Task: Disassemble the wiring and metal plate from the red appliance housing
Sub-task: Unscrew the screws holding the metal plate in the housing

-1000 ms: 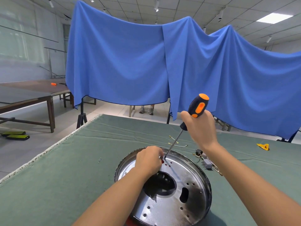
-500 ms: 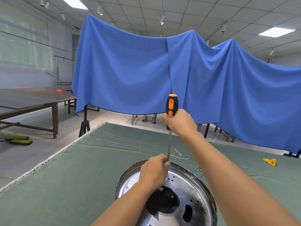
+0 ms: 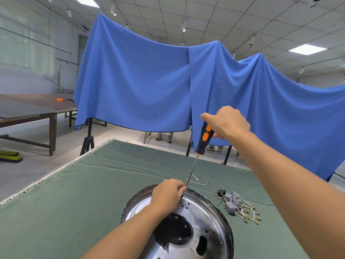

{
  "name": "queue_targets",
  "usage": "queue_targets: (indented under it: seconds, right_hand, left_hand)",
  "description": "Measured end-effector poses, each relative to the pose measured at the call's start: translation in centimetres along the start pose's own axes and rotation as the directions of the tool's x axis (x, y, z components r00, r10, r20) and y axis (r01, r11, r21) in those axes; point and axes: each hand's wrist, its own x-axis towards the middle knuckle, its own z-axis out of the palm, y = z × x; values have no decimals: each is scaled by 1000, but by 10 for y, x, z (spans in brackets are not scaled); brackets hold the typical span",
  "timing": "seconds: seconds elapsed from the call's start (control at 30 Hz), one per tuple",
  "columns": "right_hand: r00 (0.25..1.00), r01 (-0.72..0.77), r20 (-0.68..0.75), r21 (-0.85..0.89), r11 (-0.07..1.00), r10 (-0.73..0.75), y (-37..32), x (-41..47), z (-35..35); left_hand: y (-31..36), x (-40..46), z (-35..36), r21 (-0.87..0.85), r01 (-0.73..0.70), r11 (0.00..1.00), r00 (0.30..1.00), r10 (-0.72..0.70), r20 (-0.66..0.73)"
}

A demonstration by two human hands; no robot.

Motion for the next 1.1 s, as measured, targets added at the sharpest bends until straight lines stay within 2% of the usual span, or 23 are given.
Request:
queue_targets:
  seconds: [0.13, 0.2, 0.27, 0.37, 0.47, 0.57, 0.63, 0.7, 0.77, 0.83, 0.9, 0.97, 1.1]
  right_hand:
    - [996, 88, 24, -367, 926, -86, -21, -5, 1]
    - [995, 97, 42, -455, 885, -88, -29, -6, 4]
    - [992, 118, 86, -458, 881, -88, -34, -3, 6]
    - [968, 194, 222, -375, 906, -115, -35, 4, 3]
    - [903, 264, 408, -285, 922, -132, -33, 9, -8]
    - [846, 227, 529, -234, 945, -72, -30, 12, -18]
    - [862, 191, 507, -288, 939, -20, -27, 9, -18]
    - [938, 196, 345, -445, 874, -35, -27, 3, -12]
    - [971, 226, 192, -552, 803, -142, -29, 1, -4]
    - [954, 285, 227, -499, 818, -195, -35, 3, -1]
    - [914, 337, 359, -407, 849, -191, -40, 5, -5]
    - [875, 359, 446, -330, 873, -191, -41, 5, -9]
    - [824, 343, 512, -111, 933, -242, -40, 3, -11]
  left_hand:
    - [-2, -2, -1, 58, -24, 998, 1000, 23, 7]
    - [-3, -2, -2, 74, -29, 997, 1000, 29, 7]
    - [-4, -3, -2, 82, -27, 996, 1000, 26, 14]
    - [-4, -3, -1, 100, -4, 995, 1000, 1, 30]
    - [-5, -2, -1, 90, 22, 996, 999, -26, 44]
    - [-4, -2, -1, 95, 57, 994, 997, -62, 52]
    - [-3, -1, 0, 129, 72, 989, 996, -79, 47]
    - [-3, -2, -1, 160, 68, 985, 996, -75, 40]
    - [-4, -2, -1, 178, 66, 982, 997, -71, 21]
    - [-5, -3, -2, 169, 73, 983, 997, -77, 16]
    - [-4, -4, -3, 171, 71, 983, 996, -79, 40]
    - [-5, -3, -3, 178, 64, 982, 995, -77, 63]
    - [-6, -1, -3, 182, 56, 982, 994, -71, 80]
